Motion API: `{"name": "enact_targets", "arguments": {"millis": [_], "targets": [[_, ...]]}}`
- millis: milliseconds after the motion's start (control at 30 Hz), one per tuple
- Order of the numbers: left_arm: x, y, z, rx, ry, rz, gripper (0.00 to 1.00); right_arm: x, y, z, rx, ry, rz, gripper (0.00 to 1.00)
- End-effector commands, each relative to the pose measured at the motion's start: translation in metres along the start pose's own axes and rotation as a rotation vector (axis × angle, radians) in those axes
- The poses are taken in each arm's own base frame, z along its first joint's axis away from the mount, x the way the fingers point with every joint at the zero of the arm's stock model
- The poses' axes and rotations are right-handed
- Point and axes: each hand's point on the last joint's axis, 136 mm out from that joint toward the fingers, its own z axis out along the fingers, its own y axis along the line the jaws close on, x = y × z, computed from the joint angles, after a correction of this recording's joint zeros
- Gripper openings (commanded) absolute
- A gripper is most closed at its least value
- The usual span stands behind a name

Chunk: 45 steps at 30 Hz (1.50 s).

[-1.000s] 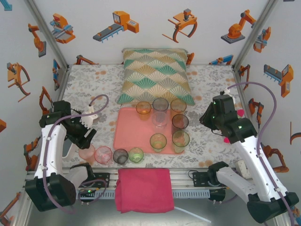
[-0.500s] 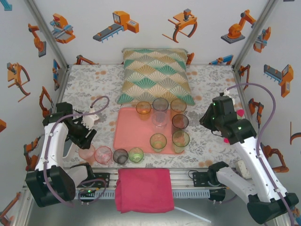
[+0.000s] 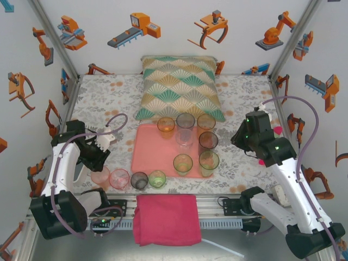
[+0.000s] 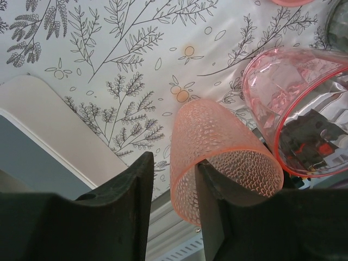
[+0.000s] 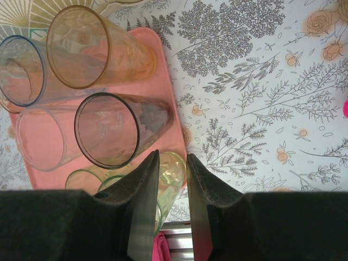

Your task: Place the glasses into the tray

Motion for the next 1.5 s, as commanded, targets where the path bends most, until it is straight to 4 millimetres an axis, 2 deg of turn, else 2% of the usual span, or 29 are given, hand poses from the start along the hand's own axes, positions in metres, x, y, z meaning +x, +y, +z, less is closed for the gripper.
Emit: {"name": "enact_targets", "arguments": {"millis": [0, 267, 433, 600, 767, 1033, 1233, 1467], "targets": [[0.001, -0.003, -0.001, 0.002, -0.008, 0.022, 0.36, -0.002, -0.002, -0.001, 0.002, -0.021, -0.009, 0.3], [0.0, -0.001, -0.005, -0.015, -0.011, 0.028, 0.33, -0.001, -0.004, 0.0, 0.005, -0.019, -0.009, 0.3], [-0.001, -0.001, -0.006, -0.018, -0.015, 0.031, 0.23, -0.002, -0.004, -0.001, 0.005, -0.023, -0.01, 0.3], [-0.005, -0.001, -0.01, -0.013, -0.03, 0.017, 0.22, -0.002, -0.004, -0.002, 0.004, -0.024, -0.009, 0.3], [-0.009, 0.001, -0.015, -0.022, -0.042, 0.011, 0.15, -0.001, -0.005, -0.001, 0.005, -0.022, -0.007, 0.3], [-0.011, 0.006, -0.021, -0.047, -0.044, 0.01, 0.14, -0.001, -0.005, -0.001, 0.004, -0.022, -0.005, 0.3], [-0.018, 0.014, -0.033, -0.079, -0.059, 0.013, 0.13, -0.001, -0.005, -0.001, 0.006, -0.021, -0.005, 0.3], [-0.041, 0.03, -0.059, -0.088, -0.105, -0.032, 0.13, -0.001, -0.006, -0.001, 0.009, -0.023, -0.005, 0.3]]}}
